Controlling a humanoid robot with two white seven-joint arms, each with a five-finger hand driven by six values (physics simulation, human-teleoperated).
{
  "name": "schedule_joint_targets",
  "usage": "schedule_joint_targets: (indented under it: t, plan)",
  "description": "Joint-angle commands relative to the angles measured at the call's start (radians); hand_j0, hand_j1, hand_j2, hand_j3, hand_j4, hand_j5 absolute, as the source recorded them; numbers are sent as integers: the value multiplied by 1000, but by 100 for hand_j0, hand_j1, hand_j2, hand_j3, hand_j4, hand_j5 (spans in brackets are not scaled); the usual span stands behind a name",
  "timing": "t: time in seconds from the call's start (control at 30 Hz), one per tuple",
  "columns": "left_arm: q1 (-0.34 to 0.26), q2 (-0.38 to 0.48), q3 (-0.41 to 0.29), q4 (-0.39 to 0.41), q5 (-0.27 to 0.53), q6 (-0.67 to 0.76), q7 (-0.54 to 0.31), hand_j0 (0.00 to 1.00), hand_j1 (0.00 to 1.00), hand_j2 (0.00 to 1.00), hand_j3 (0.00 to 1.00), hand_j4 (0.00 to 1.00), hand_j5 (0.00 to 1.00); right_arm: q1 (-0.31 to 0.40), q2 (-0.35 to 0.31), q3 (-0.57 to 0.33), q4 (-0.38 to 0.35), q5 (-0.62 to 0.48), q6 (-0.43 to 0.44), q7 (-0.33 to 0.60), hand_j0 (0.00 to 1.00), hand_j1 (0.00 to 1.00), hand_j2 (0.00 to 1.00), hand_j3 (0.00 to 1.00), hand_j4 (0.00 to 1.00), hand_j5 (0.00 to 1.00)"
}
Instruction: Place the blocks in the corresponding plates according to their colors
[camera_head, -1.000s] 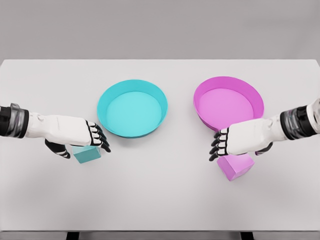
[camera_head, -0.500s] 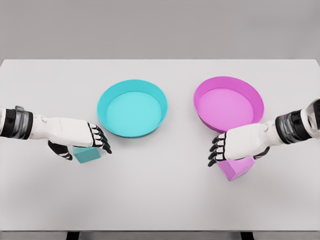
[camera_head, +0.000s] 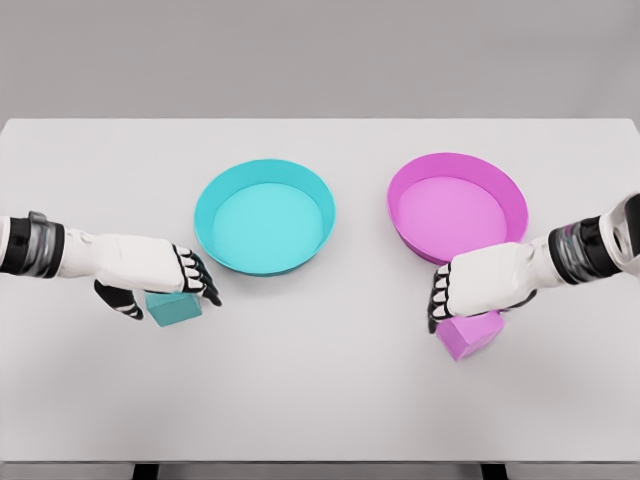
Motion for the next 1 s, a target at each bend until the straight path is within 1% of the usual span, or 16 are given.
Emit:
schedule_joint_targets:
  t: [0.0, 0.03, 0.4, 0.5, 0.53, 0.57, 0.7, 0.73, 0.77, 0.87, 0.97]
  plan:
    - [0, 0, 1, 12, 5, 2, 0, 92, 92, 92, 92, 92, 92, 0, 0, -2, 0, -3, 2, 0, 65, 65, 65, 65, 65, 65]
    - [0, 0, 1, 15, 5, 2, 0, 92, 92, 92, 92, 92, 92, 0, 0, -2, 0, -3, 2, 0, 62, 62, 62, 62, 62, 62]
    - [2, 0, 13, 18, 5, 2, 0, 92, 92, 92, 92, 92, 92, -9, 2, -12, 1, -17, 2, 0, 63, 63, 63, 63, 63, 63]
    - [8, -2, 13, 25, 3, 2, 0, 92, 92, 92, 92, 92, 92, -21, 0, -14, 3, -77, 2, 0, 63, 63, 63, 63, 63, 63]
    - [8, -2, 13, 25, 3, 2, 0, 91, 91, 91, 91, 91, 91, -28, 0, -15, 3, -89, 2, 0, 63, 63, 63, 63, 63, 63]
    - [9, -2, 13, 26, 3, 2, 0, 85, 85, 85, 85, 85, 85, -34, 0, -29, 5, -97, 2, 0, 63, 63, 63, 63, 63, 63]
    - [14, -2, 13, 26, 3, 2, 0, 74, 74, 74, 74, 74, 74, -35, 2, -38, 8, -106, 2, 0, 63, 63, 63, 63, 63, 63]
    - [14, -2, 13, 26, 3, 2, 0, 72, 72, 72, 72, 72, 72, -38, 0, -41, 9, -134, 2, 0, 63, 63, 63, 63, 63, 63]
    - [14, -2, 13, 28, 3, 2, 0, 67, 67, 67, 67, 67, 67, -38, 0, -49, 9, -135, 2, 0, 63, 63, 63, 63, 63, 63]
    - [14, 0, 13, 28, 3, 2, 0, 63, 63, 63, 63, 63, 63, -38, -1, -63, 17, -137, 2, 0, 63, 63, 63, 63, 63, 63]
    - [14, 1, 13, 26, 3, 2, 0, 62, 62, 62, 62, 62, 62, -49, 0, -77, 52, -141, 2, 0, 63, 63, 63, 63, 63, 63]
